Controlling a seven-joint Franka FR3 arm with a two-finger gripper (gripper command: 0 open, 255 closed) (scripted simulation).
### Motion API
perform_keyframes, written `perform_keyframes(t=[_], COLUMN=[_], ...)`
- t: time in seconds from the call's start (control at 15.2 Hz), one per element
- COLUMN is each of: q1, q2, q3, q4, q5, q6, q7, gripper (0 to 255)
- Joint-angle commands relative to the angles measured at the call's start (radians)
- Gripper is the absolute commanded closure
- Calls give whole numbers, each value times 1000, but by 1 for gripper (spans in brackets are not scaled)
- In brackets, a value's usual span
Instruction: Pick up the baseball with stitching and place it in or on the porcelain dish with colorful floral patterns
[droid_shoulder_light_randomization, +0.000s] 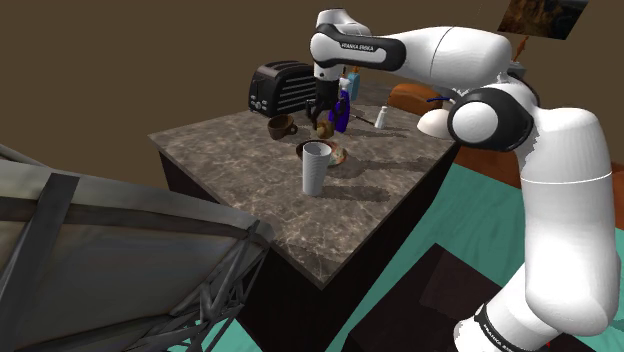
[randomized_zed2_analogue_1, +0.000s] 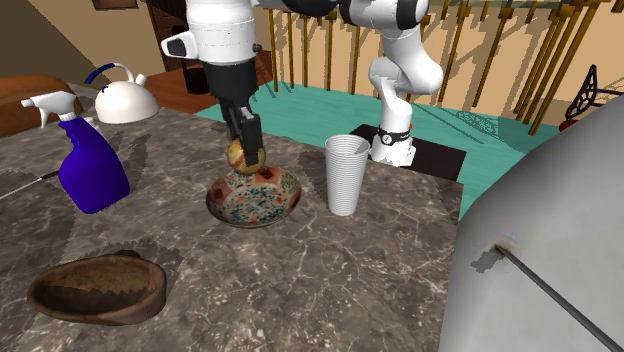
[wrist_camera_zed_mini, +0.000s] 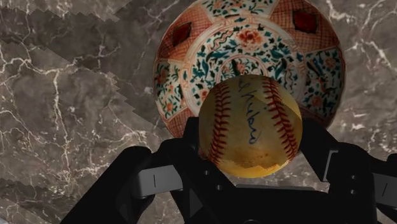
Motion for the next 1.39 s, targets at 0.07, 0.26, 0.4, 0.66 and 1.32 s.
perform_keyframes(t=[0.07,0.26,0.4,0.66,1.32], q1=[0,0,0,0,0], q2=[-10,-16,-18,-18,-18], q3=[0,0,0,0,0], q4=[-60,-110,-140,-168,-169], q5=[0,-1,-1,-1,-1], q6=[51,95,123,151,151], q7=[2,4,5,6,6], gripper=[255,255,255,255,0])
